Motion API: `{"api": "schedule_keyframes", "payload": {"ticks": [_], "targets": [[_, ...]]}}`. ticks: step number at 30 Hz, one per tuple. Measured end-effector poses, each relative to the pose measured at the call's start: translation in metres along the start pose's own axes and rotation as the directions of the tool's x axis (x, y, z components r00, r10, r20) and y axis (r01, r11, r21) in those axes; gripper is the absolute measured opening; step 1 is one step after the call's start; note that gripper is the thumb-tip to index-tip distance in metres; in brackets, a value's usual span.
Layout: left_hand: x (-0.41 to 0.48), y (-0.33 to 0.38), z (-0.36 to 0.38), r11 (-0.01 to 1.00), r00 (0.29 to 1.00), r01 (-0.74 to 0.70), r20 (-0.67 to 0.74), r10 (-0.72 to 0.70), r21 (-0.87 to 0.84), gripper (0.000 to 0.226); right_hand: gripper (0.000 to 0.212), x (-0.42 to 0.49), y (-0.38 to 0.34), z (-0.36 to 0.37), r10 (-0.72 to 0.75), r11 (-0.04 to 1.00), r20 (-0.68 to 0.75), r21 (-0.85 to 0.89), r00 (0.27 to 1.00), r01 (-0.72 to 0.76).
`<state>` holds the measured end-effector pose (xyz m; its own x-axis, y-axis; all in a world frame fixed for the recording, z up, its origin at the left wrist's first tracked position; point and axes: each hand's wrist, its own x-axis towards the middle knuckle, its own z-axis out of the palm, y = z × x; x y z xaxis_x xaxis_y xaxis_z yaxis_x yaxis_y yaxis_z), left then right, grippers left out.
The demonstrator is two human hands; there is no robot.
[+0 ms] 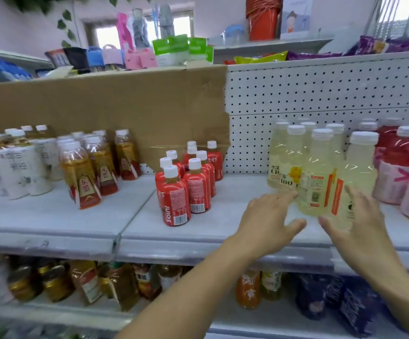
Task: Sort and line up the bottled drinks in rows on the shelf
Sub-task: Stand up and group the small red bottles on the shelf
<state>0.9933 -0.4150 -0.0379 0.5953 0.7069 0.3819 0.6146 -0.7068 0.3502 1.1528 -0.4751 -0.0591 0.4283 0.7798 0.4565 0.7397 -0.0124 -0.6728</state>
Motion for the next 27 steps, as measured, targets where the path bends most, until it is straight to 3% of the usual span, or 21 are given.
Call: {"api": "schedule_keyframes", "payload": {"ticks": [6, 11, 21, 27], "targets": [[-0.095, -0.067, -0.054, 0.991, 0.983, 0.118, -0.131, -0.126, -0.070, 0.045, 0.036, -0.051, -0.081, 0.061, -0.225, 0.966, 0.071, 0.145, 0.972, 0.213], [-0.180, -0.148, -0.127, 0.970, 0.943, 0.234, -0.228, -0.244, -0.073, 0.034, 0.023, -0.080, -0.174, 0.134, -0.382, 0.911, 0.128, 0.221, 0.915, 0.349], [-0.315, -0.300, -0.242, 0.900, 0.838, 0.400, -0.329, -0.435, -0.173, 0.027, 0.023, -0.144, -0.318, 0.262, -0.472, 0.853, 0.315, 0.399, 0.824, 0.336], [-0.344, -0.370, -0.283, 0.860, 0.785, 0.433, -0.356, -0.507, -0.270, 0.035, 0.045, -0.144, -0.390, 0.325, -0.495, 0.863, 0.521, 0.389, 0.695, 0.322]]}}
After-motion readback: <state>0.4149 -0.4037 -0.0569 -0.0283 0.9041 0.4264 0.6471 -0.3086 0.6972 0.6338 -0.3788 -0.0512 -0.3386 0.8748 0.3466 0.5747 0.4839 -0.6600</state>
